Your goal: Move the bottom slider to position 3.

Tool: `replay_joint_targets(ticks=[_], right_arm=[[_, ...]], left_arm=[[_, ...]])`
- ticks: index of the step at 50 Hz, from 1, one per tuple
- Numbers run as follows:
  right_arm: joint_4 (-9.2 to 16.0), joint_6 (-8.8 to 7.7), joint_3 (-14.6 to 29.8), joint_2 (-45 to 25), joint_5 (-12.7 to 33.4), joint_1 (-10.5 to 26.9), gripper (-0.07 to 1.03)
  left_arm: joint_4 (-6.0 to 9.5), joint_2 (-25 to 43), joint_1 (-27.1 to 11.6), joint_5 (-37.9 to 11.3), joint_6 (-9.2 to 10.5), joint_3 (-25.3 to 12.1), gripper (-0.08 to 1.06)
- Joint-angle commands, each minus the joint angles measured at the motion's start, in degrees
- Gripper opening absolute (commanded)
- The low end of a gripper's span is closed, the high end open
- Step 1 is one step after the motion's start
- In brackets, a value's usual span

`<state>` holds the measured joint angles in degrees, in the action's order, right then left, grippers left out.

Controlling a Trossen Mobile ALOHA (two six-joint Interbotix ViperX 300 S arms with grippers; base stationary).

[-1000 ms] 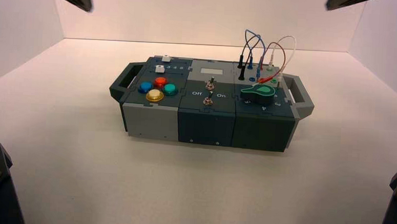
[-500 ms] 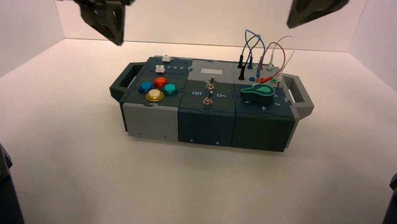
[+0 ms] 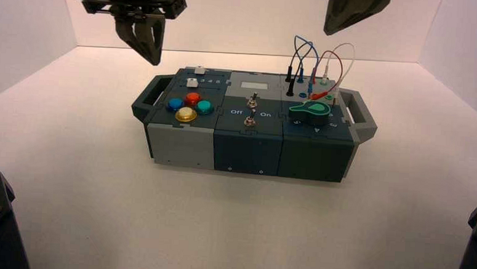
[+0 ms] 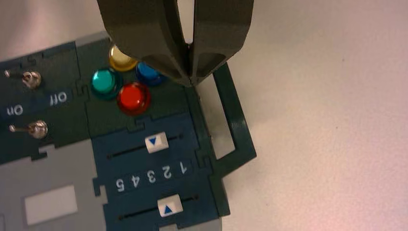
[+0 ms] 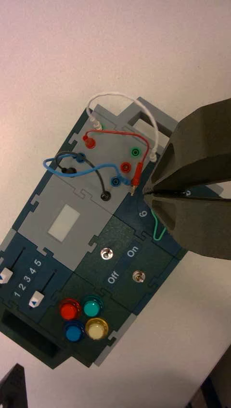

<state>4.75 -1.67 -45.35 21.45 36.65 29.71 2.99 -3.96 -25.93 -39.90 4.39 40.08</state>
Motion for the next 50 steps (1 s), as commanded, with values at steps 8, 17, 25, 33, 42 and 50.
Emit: replay_joint_targets(ticks=[8, 17, 25, 33, 42, 50], right_arm=[[-0.4, -0.88, 1.8, -1.5, -1.2, 0.4, -0.02], [-0.7, -1.23, 1.8, -2.2, -1.2, 0.3, -0.02], [-1.0, -1.23, 1.9, -2.3, -1.3, 0.4, -0.02], [-1.0, -1.23, 1.9, -2.3, -1.4, 0.3, -0.02], [-1.1, -1.23, 1.9, -2.4, -1.4, 0.4, -0.02], [-1.1, -1.23, 2.0, -2.4, -1.4, 0.4, -0.02]], left_arm=[[-0.26, 4.3, -0.2, 0.2, 0.09, -3.6, -0.03], [-0.44, 7.5, -0.2, 0.3, -1.05, -4.7, -0.03], [-0.53, 9.3, -0.2, 0.4, -1.32, -5.6, -0.03], [-0.53, 10.5, -0.4, 0.1, -1.14, -7.6, -0.03], [-0.53, 10.9, -1.0, -0.3, -1.05, -9.2, -0.03], [-0.53, 11.7, -1.3, -0.6, -1.05, -10.2, -0.03]])
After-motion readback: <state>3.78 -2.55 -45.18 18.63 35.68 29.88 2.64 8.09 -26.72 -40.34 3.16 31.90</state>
